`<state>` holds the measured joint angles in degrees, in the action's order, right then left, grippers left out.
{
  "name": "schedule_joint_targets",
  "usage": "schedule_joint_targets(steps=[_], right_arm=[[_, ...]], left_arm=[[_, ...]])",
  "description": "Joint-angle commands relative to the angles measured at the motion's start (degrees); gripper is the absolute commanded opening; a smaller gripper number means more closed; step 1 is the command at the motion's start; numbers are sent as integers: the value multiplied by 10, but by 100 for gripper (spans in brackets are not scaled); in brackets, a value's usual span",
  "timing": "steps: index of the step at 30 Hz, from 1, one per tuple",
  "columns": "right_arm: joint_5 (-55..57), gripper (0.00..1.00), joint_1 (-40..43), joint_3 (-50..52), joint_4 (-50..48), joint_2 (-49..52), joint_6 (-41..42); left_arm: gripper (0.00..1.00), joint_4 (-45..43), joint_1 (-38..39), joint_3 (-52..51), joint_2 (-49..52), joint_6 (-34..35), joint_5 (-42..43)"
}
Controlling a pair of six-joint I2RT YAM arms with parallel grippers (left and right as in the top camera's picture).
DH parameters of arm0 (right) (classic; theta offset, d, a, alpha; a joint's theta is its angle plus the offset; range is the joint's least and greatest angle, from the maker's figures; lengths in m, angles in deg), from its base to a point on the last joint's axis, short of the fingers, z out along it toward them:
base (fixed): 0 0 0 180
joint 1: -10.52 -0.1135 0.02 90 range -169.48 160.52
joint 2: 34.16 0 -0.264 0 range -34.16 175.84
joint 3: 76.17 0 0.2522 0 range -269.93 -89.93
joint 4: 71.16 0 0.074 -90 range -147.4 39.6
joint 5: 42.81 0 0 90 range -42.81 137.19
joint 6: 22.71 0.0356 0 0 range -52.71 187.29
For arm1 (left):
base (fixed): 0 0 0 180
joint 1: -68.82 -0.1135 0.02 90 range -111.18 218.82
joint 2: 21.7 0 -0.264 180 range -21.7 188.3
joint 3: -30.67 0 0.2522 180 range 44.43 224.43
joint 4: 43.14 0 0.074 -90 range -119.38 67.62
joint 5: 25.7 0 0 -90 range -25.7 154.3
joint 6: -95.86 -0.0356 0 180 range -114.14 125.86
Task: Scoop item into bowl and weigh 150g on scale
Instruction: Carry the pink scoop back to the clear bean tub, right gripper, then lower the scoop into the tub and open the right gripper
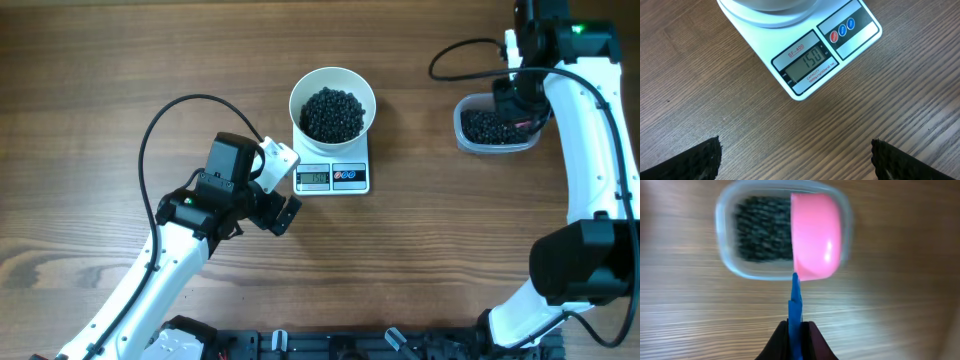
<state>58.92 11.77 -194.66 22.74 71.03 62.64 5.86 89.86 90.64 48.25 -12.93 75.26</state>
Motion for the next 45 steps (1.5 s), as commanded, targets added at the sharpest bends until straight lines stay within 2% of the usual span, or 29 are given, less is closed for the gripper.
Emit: schedule_joint_targets(steps=[1, 4, 11, 17, 19, 20, 21, 24, 27, 33, 38, 45], right_arm=[[-191, 4, 40, 35, -8, -16, 87], [-252, 4, 62, 76, -30, -16, 114], [-313, 4, 112, 81, -74, -16, 218], [-313, 5, 119, 127, -86, -16, 280], [-311, 22, 121, 132, -88, -16, 288], [-311, 35, 123, 132, -87, -16, 288], [-311, 53, 128, 132, -81, -16, 288], [-311, 68, 145, 132, -70, -16, 286], [-309, 76, 169, 132, -48, -16, 265], [-306, 79, 196, 128, -17, -16, 186], [-298, 79, 196, 80, -17, -32, 136], [-308, 79, 196, 59, -19, -167, 138]], left_arm=[[100, 0, -3, -3, 2, -3, -1], [100, 0, -3, -3, 2, -3, -1], [100, 0, -3, -3, 2, -3, -1], [100, 0, -3, -3, 2, -3, -1], [100, 0, -3, -3, 2, -3, -1], [100, 0, -3, -3, 2, -3, -1], [100, 0, -3, -3, 2, -3, -1], [100, 0, -3, -3, 2, -3, -1], [100, 0, -3, -3, 2, -3, -1], [100, 0, -3, -3, 2, -3, -1], [100, 0, -3, -3, 2, -3, -1], [100, 0, -3, -3, 2, -3, -1]])
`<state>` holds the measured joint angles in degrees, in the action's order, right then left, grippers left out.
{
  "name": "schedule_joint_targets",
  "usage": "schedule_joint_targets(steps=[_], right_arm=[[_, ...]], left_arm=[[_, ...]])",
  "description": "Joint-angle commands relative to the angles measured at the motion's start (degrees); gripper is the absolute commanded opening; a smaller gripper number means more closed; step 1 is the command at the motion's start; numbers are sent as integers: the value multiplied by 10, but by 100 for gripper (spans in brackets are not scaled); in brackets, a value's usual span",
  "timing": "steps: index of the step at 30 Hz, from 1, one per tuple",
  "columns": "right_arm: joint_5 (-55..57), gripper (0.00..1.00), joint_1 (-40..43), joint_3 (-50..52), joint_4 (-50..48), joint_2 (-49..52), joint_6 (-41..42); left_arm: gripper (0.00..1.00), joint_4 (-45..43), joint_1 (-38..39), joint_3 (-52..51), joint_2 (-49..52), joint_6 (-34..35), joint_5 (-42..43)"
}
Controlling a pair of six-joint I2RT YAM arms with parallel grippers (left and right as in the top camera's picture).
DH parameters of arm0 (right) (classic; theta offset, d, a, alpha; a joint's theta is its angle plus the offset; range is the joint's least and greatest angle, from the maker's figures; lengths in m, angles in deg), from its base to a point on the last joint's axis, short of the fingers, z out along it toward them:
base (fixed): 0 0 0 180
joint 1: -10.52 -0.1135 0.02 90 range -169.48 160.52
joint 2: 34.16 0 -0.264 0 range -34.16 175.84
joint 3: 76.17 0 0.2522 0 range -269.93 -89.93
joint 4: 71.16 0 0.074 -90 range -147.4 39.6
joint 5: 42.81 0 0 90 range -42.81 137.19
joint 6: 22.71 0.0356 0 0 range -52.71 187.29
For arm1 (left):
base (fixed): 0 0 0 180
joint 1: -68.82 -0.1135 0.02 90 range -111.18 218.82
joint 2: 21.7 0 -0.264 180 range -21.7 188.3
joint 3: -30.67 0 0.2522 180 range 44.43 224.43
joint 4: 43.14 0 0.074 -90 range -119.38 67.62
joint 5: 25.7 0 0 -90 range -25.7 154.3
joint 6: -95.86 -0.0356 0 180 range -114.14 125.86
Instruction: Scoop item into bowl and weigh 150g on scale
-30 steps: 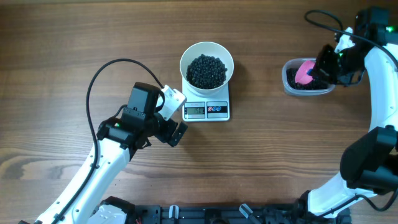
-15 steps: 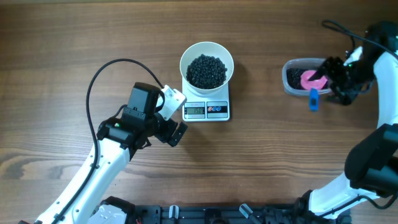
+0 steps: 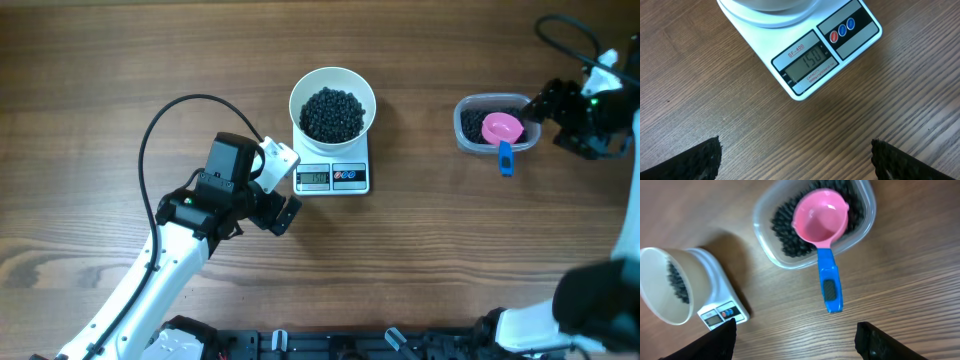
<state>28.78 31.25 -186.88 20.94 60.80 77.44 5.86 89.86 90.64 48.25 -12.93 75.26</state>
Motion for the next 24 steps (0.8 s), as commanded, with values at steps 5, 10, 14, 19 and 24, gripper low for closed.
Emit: schedule_joint_targets(steps=[5, 10, 14, 19, 24], right_arm=[[-12, 86, 1, -19, -1, -190, -8], [-10, 100, 1, -19, -5, -239, 8], [-10, 99, 1, -18, 3, -238, 3], [-24, 100, 1, -17, 5, -246, 4], [54, 100, 1, -17, -97, -298, 3]], left_arm=[[100, 0, -3, -3, 2, -3, -1], [100, 0, -3, -3, 2, -3, -1], [100, 0, -3, -3, 2, -3, -1], [100, 0, -3, -3, 2, -3, -1], [100, 0, -3, -3, 2, -3, -1]])
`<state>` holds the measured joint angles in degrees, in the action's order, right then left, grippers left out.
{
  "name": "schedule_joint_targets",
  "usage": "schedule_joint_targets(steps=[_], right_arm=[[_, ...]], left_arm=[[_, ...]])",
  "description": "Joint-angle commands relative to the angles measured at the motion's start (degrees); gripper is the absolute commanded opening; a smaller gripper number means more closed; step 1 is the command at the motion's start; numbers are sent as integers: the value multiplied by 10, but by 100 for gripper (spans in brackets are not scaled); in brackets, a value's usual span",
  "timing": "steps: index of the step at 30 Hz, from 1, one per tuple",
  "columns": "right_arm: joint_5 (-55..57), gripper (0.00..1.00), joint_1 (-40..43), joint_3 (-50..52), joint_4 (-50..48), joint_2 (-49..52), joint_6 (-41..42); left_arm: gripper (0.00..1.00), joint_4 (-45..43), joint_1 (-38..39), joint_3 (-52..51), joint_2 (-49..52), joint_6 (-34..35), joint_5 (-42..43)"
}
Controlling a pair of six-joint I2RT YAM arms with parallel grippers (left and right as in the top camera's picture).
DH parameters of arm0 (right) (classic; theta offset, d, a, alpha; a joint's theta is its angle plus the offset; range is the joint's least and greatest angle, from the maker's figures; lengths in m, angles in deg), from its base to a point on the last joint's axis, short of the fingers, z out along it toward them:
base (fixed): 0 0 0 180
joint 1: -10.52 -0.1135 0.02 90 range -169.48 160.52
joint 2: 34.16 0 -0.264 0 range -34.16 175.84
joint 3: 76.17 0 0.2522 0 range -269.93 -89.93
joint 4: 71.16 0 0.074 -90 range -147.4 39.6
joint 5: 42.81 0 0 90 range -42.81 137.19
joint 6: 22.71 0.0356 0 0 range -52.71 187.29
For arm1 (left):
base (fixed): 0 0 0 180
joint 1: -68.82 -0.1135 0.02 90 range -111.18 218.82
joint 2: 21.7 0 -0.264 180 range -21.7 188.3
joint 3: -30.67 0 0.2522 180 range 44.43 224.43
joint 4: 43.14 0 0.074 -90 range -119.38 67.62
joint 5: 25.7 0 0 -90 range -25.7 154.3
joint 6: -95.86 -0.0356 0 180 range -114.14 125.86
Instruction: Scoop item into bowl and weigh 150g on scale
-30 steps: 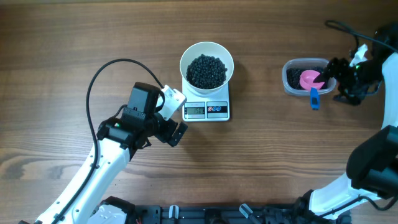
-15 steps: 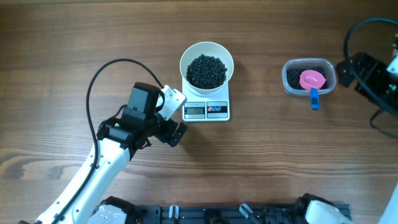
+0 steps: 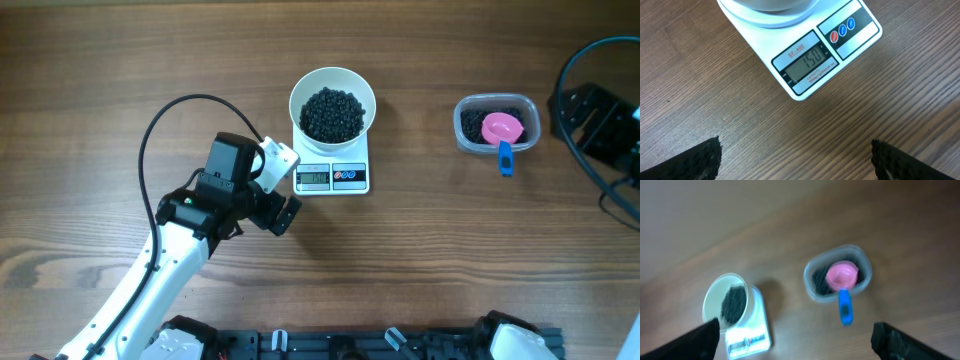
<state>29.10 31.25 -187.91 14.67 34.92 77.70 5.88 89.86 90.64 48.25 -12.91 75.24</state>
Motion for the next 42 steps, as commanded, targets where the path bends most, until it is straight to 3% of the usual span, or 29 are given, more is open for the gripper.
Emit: schedule_joint_targets(steps=[1, 6, 14, 21, 27, 33, 42], right_arm=[[63, 100, 1, -6, -54, -47, 0], [110, 100, -30, 72, -186, -136, -29], [161, 100, -71, 427, -489, -364, -29], [162, 100, -73, 688, -678, -556, -28], [193, 100, -127, 819, -773, -639, -28], [197, 100, -152, 895, -806, -681, -27], [196, 100, -158, 977, -772, -689, -27]], left_arm=[[100, 0, -3, -3, 2, -3, -1], [100, 0, -3, -3, 2, -3, -1], [100, 0, -3, -3, 2, -3, -1], [100, 0, -3, -3, 2, -3, -1], [100, 0, -3, -3, 2, -3, -1], [100, 0, -3, -3, 2, -3, -1], [100, 0, -3, -3, 2, -3, -1]])
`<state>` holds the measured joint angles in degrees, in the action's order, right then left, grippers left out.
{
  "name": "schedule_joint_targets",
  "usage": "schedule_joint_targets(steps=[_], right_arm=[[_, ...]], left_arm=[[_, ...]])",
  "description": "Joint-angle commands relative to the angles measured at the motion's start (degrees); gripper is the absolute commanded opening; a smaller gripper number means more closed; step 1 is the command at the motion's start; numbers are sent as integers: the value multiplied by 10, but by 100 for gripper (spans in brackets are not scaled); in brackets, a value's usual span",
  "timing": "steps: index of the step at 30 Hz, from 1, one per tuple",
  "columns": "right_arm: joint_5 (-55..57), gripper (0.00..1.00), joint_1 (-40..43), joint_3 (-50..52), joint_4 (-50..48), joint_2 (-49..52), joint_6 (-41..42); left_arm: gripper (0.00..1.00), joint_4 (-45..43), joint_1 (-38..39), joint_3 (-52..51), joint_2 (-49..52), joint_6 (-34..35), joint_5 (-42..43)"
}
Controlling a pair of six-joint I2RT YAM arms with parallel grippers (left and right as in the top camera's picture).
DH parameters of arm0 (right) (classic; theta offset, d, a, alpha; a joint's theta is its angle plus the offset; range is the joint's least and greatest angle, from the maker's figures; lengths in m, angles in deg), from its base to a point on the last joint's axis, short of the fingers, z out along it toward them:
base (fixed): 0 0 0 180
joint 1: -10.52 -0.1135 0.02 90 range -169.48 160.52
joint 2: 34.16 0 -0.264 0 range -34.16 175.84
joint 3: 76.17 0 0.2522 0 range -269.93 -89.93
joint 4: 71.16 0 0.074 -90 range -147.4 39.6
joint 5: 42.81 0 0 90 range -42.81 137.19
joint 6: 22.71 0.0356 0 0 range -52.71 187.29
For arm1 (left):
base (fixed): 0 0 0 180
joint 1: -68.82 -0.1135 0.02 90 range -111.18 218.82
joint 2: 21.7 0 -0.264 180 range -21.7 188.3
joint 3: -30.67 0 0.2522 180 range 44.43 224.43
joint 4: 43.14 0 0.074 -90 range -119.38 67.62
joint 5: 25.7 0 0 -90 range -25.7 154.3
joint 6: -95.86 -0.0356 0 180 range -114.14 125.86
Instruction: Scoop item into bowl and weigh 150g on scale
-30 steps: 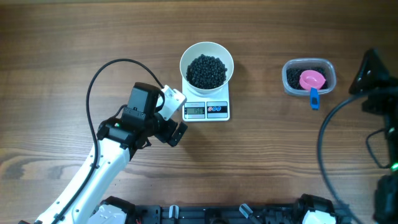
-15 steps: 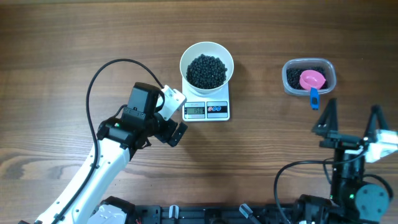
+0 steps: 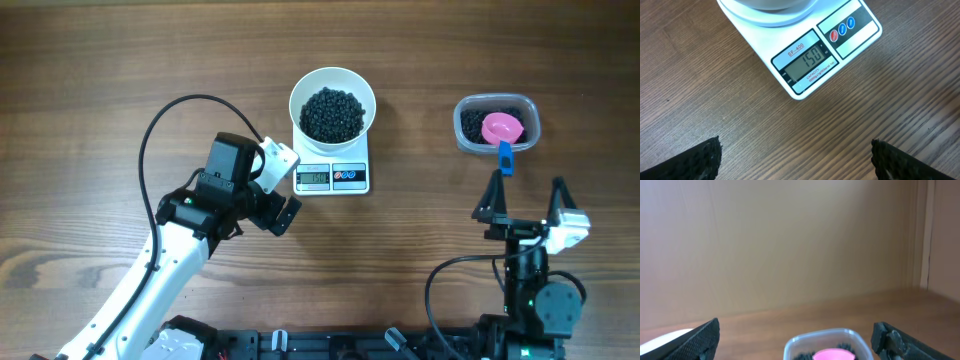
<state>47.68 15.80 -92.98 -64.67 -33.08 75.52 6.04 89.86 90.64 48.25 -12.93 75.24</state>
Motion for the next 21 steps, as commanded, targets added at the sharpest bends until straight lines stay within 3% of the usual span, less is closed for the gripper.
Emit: schedule_joint_targets(steps=[1, 21], right_arm=[[6, 100, -4, 28, 47, -9, -3], [1, 100, -4, 28, 69, -9, -20]], left_arm=[[100, -2, -3, -3, 2, -3, -1], [100, -2, -3, -3, 2, -3, -1]])
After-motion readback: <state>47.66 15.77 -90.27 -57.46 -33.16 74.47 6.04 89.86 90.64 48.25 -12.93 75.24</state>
